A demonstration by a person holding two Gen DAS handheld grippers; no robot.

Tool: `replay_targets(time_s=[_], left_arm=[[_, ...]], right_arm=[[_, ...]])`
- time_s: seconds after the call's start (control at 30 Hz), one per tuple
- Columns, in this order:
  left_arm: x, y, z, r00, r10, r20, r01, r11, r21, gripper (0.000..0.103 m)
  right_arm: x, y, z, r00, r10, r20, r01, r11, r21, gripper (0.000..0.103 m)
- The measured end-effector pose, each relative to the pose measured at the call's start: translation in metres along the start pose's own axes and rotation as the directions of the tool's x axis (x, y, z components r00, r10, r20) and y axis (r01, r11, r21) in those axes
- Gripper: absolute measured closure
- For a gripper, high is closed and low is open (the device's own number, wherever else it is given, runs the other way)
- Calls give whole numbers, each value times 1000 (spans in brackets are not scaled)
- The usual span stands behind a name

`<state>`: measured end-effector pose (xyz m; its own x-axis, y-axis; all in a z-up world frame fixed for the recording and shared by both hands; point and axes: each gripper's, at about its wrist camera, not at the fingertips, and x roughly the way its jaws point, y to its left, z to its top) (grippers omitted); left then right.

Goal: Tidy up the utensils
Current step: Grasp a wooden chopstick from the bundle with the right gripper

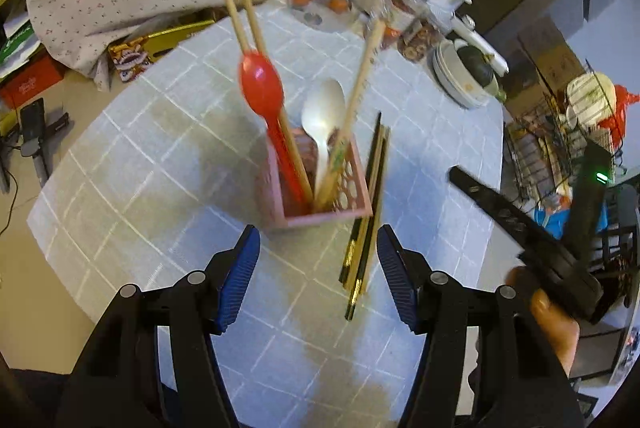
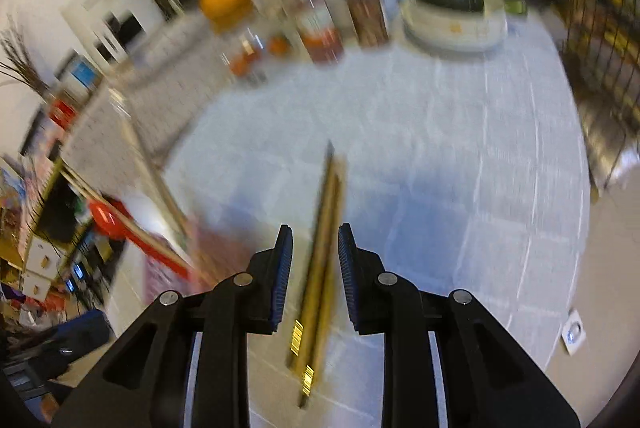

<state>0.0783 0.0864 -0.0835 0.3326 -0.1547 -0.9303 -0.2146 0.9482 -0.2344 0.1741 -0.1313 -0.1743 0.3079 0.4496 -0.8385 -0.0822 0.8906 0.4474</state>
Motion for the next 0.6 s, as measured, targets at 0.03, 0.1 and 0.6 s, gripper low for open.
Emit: replay_targets(time_s=[0.03,0.1,0.6], left_arm=[[2,-2,-3,1000,3,-6,-3,1000,1,45],[7,-4,-9,1000,13,-21,-13,1000,1,45],[-5,-12,-29,1000,-15,-16,16,999,32,49]], right_arm=[[10,-4,-3,999,-3,-39,4,1000,10,79],[29,-11,-9,995,8,-100,-5,999,36,79],[85,-7,-12,982,-9,-187,14,1000,26,85]])
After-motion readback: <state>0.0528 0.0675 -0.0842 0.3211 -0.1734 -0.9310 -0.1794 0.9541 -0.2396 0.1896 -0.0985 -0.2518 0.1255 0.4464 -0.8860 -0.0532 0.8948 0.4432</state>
